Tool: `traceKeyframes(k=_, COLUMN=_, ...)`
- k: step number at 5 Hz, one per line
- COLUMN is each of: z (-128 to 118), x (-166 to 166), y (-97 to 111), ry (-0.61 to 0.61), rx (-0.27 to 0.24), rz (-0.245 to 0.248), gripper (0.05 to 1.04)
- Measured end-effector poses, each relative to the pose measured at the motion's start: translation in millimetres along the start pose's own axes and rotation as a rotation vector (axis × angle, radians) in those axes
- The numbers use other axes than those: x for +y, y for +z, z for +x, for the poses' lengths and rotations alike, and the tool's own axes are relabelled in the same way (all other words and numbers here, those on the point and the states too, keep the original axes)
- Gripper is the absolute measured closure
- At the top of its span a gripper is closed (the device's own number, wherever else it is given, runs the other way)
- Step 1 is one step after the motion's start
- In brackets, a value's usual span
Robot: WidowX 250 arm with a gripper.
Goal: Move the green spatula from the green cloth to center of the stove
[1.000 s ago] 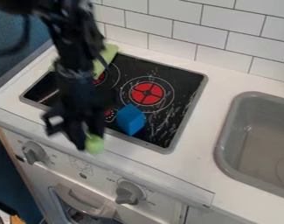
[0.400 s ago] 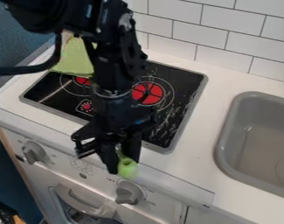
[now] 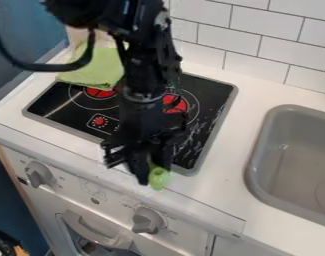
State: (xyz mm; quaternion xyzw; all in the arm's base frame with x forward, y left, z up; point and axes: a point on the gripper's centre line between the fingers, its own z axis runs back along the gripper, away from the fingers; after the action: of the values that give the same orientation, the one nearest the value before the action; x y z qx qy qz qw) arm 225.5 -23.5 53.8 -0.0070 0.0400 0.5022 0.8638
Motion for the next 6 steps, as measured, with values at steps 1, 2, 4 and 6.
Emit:
traceKeyframes(k=1, z=6, x=-19, y=5, ry=0.023, rx=0.007, rz=-0.023, gripper=0.757)
traceKeyframes(k=2, z=12, x=-34, y=6, ry=0.048, rx=0.02, rz=-0.039, gripper=0.757)
traceKeyframes(k=4, z=35, x=-63, y=4, ry=0.098, rx=0.021, rz=-0.051, gripper=0.757)
traceKeyframes(k=6, z=58, x=-95, y=10, ry=0.163, rx=0.038, rz=-0.095, gripper=0.757)
